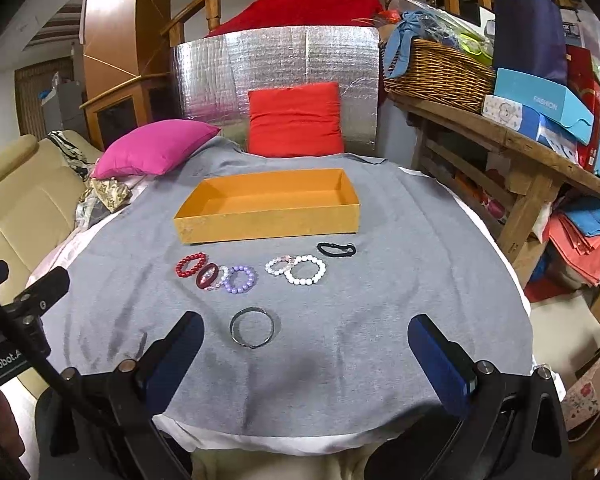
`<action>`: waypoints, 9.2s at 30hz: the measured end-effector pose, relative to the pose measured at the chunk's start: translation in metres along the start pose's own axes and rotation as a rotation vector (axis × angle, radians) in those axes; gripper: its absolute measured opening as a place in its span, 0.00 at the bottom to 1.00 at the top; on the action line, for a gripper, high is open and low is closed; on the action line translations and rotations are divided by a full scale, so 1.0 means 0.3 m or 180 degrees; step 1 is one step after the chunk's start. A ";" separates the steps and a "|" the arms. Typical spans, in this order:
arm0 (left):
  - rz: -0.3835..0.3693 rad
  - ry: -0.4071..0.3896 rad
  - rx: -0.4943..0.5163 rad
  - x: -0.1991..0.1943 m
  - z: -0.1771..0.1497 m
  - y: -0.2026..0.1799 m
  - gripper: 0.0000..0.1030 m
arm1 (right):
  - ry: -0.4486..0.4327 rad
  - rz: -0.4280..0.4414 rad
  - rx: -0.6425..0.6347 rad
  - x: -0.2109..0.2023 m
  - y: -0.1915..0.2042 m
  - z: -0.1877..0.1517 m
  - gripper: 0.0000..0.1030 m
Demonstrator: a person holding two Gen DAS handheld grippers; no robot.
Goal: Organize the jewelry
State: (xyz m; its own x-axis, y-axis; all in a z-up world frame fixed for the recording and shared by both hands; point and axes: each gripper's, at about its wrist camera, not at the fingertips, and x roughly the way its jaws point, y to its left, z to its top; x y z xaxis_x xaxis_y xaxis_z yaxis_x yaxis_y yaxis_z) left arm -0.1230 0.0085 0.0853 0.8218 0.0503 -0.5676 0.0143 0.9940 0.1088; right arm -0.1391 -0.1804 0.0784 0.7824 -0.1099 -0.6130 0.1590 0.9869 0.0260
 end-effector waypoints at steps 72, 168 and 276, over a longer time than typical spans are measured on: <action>-0.0845 0.0888 0.0085 0.837 -0.007 -0.081 0.93 | 0.1311 0.0762 0.0636 0.950 -0.171 0.086 0.49; -0.0657 0.0684 0.0199 1.038 0.313 -0.134 0.62 | 0.1021 0.0954 0.0791 1.081 -0.131 0.421 0.29; -0.1102 0.0487 0.0556 0.820 0.221 -0.210 0.09 | 0.0952 0.1269 0.0417 0.909 -0.145 0.247 0.23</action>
State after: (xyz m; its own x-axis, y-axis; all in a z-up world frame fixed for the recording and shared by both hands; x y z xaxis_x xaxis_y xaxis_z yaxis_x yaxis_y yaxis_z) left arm 0.1161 -0.0483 -0.0071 0.6574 -0.2570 -0.7083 0.3821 0.9239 0.0194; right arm 0.1118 -0.2620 -0.0314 0.5942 0.3294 -0.7338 -0.0275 0.9201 0.3907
